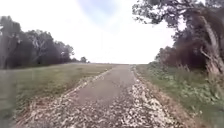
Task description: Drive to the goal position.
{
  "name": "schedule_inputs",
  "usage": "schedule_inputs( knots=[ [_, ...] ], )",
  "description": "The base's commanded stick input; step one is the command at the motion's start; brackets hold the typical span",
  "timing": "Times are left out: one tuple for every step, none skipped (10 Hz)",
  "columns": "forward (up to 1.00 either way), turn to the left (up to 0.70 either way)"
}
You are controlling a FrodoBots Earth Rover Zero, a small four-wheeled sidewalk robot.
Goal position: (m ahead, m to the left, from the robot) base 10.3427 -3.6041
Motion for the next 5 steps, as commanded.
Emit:
schedule_inputs(
  knots=[
    [0.85,-0.34],
    [0.85,-0.32],
    [0.85,-0.20],
    [0.85,-0.08],
    [0.85,0.02]
  ],
)
